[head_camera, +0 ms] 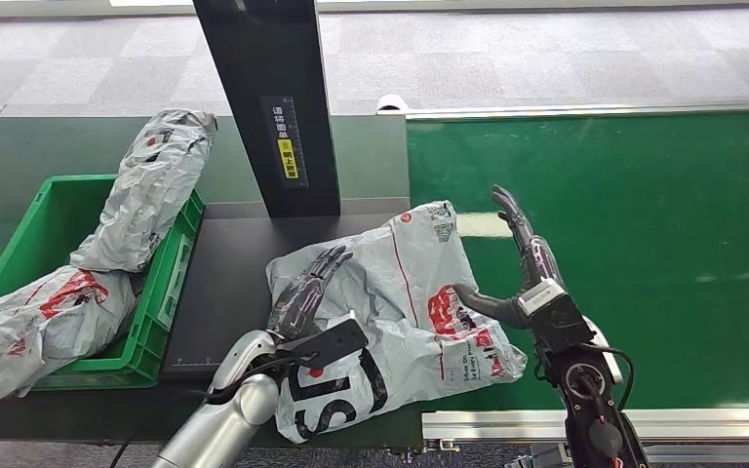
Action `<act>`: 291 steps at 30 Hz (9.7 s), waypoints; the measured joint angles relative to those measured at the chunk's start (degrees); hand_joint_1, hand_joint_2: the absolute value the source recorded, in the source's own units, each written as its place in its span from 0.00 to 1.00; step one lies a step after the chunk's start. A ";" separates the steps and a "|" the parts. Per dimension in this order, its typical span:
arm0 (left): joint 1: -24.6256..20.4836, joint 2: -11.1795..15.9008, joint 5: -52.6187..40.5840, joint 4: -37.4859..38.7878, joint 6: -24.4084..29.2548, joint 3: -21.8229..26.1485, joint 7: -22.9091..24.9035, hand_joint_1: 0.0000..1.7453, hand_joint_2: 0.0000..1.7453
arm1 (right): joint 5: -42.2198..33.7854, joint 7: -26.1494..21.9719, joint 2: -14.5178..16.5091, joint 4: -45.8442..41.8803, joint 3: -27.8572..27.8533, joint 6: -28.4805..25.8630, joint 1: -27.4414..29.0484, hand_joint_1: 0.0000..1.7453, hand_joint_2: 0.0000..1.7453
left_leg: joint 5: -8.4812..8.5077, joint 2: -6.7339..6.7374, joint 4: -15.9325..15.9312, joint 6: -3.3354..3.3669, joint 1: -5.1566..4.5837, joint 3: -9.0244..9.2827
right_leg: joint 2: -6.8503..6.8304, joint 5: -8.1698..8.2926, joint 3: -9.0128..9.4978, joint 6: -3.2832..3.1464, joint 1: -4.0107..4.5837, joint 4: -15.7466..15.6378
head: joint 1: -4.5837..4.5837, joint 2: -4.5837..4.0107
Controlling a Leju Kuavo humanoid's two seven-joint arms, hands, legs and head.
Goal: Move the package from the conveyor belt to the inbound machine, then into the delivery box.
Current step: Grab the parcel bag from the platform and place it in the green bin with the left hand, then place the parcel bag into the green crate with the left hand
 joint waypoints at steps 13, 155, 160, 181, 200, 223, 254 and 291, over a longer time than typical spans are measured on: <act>0.47 -0.04 -1.21 0.00 -2.92 0.01 -0.01 0.06 1.00 | -0.09 1.47 0.22 2.15 -0.37 0.39 0.02 0.00 1.00 | 0.00 0.00 0.00 0.00 0.00 0.00 | 0.00 0.00 0.00 0.00 0.00 0.00 | -0.01 0.00; -7.45 -1.56 -11.38 14.28 -8.36 -11.28 7.58 0.14 1.00 | 3.08 1.99 1.39 2.32 -3.74 0.54 2.57 0.00 1.00 | 0.35 0.02 -0.07 0.03 0.00 0.45 | 0.00 0.44 0.58 -0.04 0.00 -0.06 | 0.00 0.00; -6.77 -1.64 -12.13 14.21 -8.26 -10.21 4.63 1.00 1.00 | 3.14 1.99 1.56 2.35 -3.73 0.55 2.06 0.00 1.00 | 0.39 0.02 -0.07 0.03 0.00 0.45 | 0.00 0.49 0.58 -0.04 0.00 -0.06 | 0.00 0.00; -1.59 -0.16 1.65 4.33 -4.62 -8.65 -18.64 1.00 1.00 | 1.90 1.53 1.38 2.58 -3.66 0.54 1.67 0.00 1.00 | 0.48 0.00 -0.03 0.03 -0.01 -0.25 | -0.01 0.53 -0.23 0.02 0.00 -0.04 | 0.00 0.00; -0.01 1.27 11.65 -4.17 8.62 -10.87 -23.02 1.00 1.00 | 0.71 0.87 0.40 2.45 -3.66 -0.01 2.62 0.00 1.00 | 0.47 0.02 -0.02 0.03 0.00 -0.44 | -0.01 0.53 -0.45 0.02 0.00 -0.05 | 0.00 0.00; 2.05 0.72 30.81 -18.50 27.69 -7.88 -23.04 1.00 0.00 | -1.16 0.74 0.26 2.71 -3.07 -1.69 2.40 0.00 1.00 | 0.47 0.02 -0.02 0.03 0.00 -0.50 | 0.00 0.53 -0.47 0.02 0.00 -0.05 | -0.02 0.00; 8.16 -8.59 24.77 -47.59 28.11 14.22 -23.10 1.00 0.00 | -3.40 0.09 -0.95 3.91 -0.87 -5.04 3.17 0.00 1.00 | 0.46 0.03 -0.02 0.04 0.00 -0.51 | 0.00 0.53 -0.50 0.02 0.00 -0.05 | -0.01 0.00; 6.66 -10.94 -27.99 -39.71 28.06 34.56 -7.84 1.00 1.00 | -0.27 2.53 -0.51 -0.73 -2.01 -4.55 7.57 0.00 1.00 | 0.44 0.09 -0.02 0.02 0.00 -0.49 | 0.04 0.53 -0.53 0.02 0.00 -0.05 | -0.01 0.00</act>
